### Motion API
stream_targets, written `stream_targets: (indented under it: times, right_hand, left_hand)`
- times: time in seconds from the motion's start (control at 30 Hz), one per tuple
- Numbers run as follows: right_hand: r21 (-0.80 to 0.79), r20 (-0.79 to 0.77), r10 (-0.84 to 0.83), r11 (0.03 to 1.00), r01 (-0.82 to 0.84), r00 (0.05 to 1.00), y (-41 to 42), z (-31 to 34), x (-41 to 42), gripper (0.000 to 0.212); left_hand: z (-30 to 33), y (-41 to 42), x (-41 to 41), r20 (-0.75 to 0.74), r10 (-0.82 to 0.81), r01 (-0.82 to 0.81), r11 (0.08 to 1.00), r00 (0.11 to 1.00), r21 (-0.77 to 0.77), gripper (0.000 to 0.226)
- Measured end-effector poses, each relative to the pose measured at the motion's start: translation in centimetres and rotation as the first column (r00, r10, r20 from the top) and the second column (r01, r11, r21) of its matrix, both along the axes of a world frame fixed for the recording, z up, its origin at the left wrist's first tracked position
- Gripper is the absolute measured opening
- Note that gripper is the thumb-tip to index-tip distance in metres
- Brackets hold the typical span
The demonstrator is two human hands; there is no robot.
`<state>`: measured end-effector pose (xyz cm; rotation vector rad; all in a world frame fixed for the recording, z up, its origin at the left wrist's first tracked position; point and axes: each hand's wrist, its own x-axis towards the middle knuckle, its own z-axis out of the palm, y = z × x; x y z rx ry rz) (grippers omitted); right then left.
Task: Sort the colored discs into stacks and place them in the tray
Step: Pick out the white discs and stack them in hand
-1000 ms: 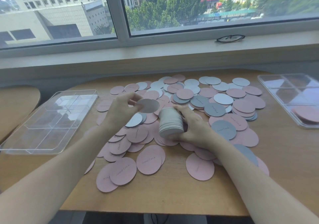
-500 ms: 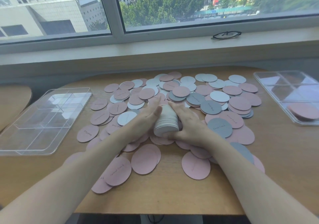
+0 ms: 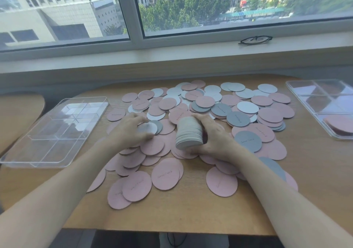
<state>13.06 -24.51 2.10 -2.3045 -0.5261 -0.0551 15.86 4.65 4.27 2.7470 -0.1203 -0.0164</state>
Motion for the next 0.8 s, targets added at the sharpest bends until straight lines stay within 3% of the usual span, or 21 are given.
stream_targets:
  times: [0.23,0.37,0.57,0.8]
  right_hand:
    - [-0.008,-0.020,0.002,1.000,-0.002,1.000,0.0,0.0,-0.1,0.103]
    - [-0.022,0.000,-0.011,1.000,0.011,1.000,0.1,0.1,-0.1,0.103]
    - [-0.008,-0.052,-0.010,1.000,0.010,0.999,0.3,0.1,0.0,0.112]
    - [0.041,-0.052,-0.006,0.999,0.008,0.999,0.1,-0.3,0.0,0.122]
  left_hand:
    - [1.2,0.3,-1.5,0.056,0.000,-0.006,0.995,0.998,0.102,0.031]
    - [2.0,-0.1,-2.1,0.113,0.020,-0.002,0.988,0.993,-0.156,0.013]
    - [2.7,-3.5,-0.5,0.063,-0.026,0.053,0.876,0.998,-0.480,0.029]
    - [1.6,-8.7,0.3,-0.040,-0.179,0.129,0.828,0.983,-0.545,0.029]
